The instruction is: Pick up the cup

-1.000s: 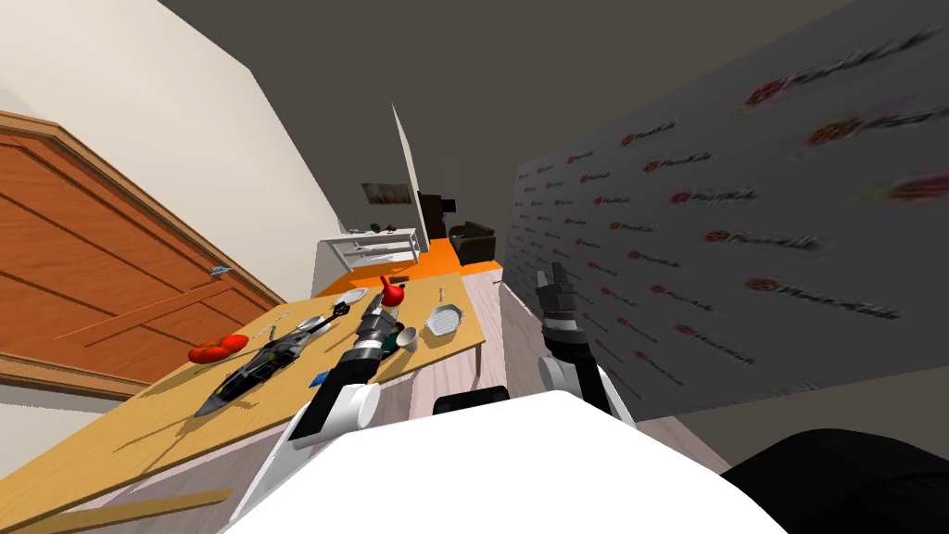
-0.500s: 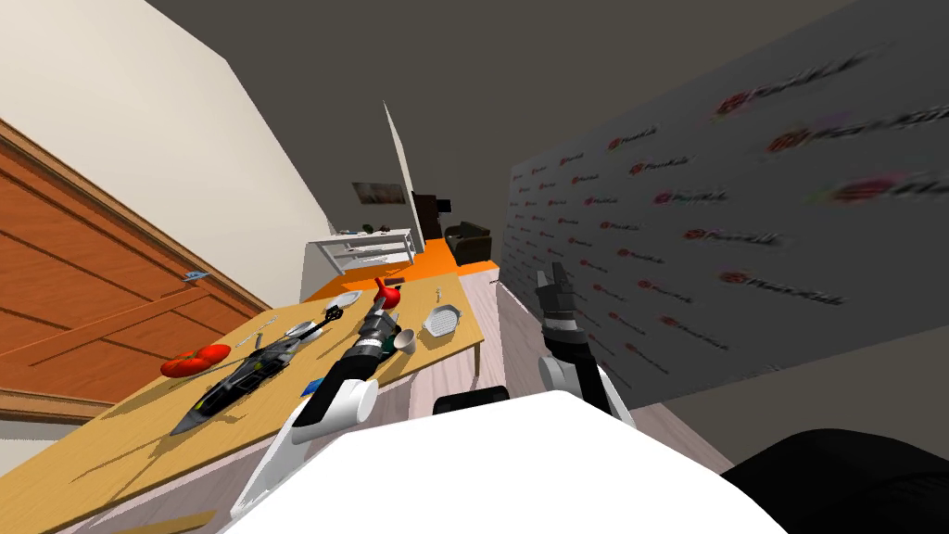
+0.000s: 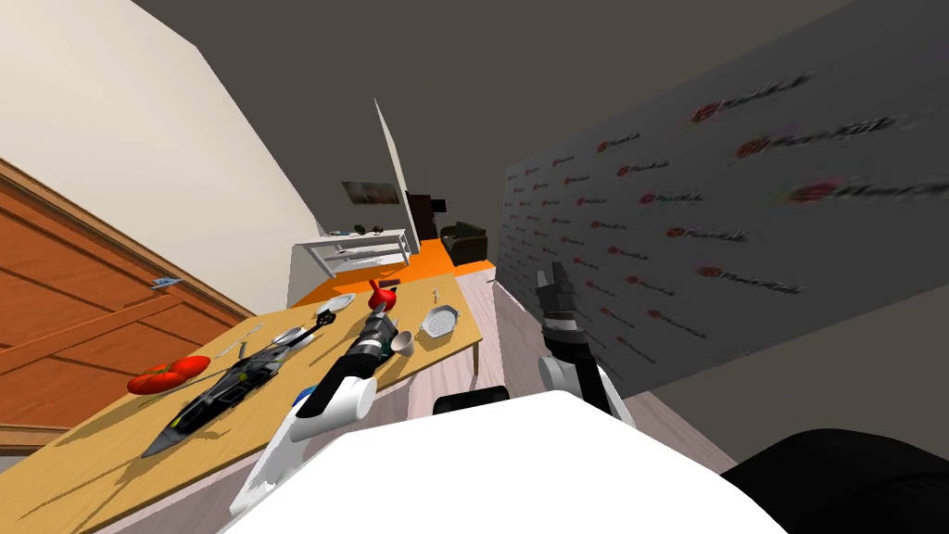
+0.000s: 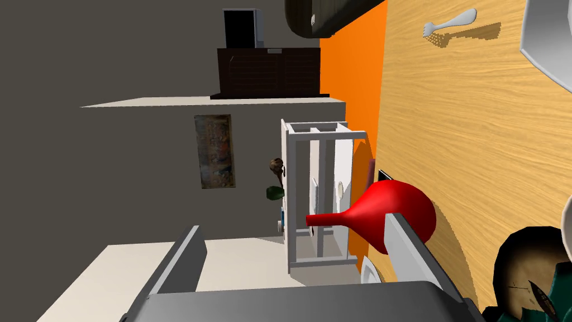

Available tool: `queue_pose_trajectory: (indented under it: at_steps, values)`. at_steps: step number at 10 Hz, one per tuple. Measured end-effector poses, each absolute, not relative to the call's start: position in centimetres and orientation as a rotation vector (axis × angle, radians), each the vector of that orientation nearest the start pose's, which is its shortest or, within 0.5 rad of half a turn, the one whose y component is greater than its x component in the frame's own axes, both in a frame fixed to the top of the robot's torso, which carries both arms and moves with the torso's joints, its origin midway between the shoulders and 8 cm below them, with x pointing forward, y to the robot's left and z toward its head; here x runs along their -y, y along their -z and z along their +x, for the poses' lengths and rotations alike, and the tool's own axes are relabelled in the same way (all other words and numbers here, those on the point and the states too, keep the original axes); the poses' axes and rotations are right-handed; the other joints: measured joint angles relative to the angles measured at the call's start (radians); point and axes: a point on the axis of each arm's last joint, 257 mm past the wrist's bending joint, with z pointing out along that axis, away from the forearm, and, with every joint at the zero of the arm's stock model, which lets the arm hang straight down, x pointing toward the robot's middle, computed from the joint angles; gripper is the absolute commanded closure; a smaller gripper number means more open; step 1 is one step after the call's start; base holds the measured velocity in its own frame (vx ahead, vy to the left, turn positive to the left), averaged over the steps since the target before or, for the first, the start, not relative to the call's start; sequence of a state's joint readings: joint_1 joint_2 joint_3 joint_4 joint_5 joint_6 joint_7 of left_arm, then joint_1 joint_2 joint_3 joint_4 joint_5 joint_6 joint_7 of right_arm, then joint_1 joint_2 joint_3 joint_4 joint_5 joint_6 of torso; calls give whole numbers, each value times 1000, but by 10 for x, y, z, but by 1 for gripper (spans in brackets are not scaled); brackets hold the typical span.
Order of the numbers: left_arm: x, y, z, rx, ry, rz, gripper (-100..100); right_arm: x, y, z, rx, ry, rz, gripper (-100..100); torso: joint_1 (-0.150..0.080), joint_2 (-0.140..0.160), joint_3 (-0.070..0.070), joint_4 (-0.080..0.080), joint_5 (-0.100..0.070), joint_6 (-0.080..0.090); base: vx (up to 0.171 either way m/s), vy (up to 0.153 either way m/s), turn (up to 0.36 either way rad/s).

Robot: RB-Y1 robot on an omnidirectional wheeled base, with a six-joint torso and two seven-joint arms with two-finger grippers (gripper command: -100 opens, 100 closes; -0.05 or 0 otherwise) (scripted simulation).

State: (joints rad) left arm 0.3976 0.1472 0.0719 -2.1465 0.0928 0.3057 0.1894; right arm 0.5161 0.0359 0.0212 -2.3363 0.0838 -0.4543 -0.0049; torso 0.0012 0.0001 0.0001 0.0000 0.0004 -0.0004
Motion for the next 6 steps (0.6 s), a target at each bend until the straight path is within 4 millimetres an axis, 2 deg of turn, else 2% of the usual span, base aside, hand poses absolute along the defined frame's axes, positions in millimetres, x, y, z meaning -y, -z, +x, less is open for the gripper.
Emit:
queue_pose_trajectory:
  at_steps: [6]
  values:
    - [-346,229,426,-1179,1021,-1567,-100,268,-36,341,-631,-1265,640,0,0,0,0,0,0,0,-8,18,-88]
